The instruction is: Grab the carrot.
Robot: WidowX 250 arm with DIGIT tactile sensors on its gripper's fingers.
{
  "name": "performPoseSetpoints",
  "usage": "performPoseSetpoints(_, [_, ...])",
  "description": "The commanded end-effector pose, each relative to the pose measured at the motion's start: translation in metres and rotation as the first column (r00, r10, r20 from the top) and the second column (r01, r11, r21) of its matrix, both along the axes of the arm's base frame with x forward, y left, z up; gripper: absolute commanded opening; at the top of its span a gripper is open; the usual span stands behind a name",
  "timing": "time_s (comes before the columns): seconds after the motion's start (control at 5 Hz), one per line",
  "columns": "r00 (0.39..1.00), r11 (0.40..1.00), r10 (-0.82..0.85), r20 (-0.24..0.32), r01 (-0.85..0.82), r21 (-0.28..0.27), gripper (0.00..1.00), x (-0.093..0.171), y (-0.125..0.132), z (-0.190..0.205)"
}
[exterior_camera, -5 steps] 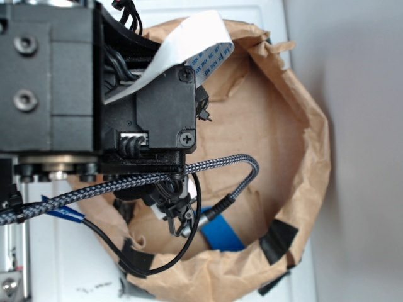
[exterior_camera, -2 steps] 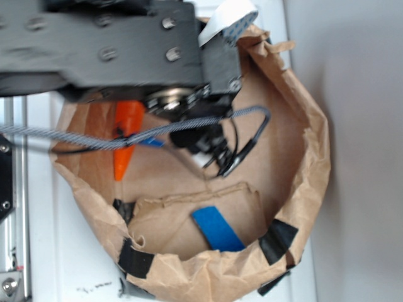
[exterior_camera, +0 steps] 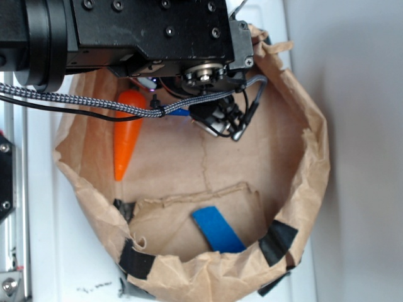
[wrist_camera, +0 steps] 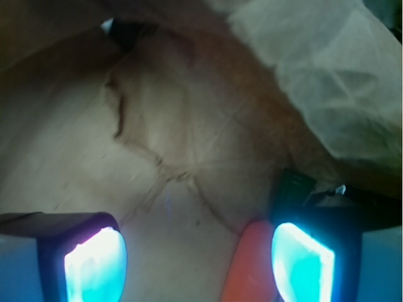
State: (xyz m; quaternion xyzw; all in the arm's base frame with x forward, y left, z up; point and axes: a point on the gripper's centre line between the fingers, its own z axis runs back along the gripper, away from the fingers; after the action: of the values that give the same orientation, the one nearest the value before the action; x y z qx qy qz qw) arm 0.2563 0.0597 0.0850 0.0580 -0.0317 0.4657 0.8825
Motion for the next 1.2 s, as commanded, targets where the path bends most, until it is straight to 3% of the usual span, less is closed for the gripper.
performPoseSetpoints(0.0, [0.999, 1.0, -0.016, 0.031, 0.016, 0.014, 1.0, -0.005, -0.027, 0.025])
performPoseSetpoints(0.8, [1.0, 1.0, 0.0, 0.02, -0.001, 0.017, 1.0, 0.002, -0.031, 0.022])
performPoseSetpoints(1.0, [1.0, 0.999, 0.015, 0.004, -0.015, 0.036, 1.0, -0.021, -0.026, 0.012])
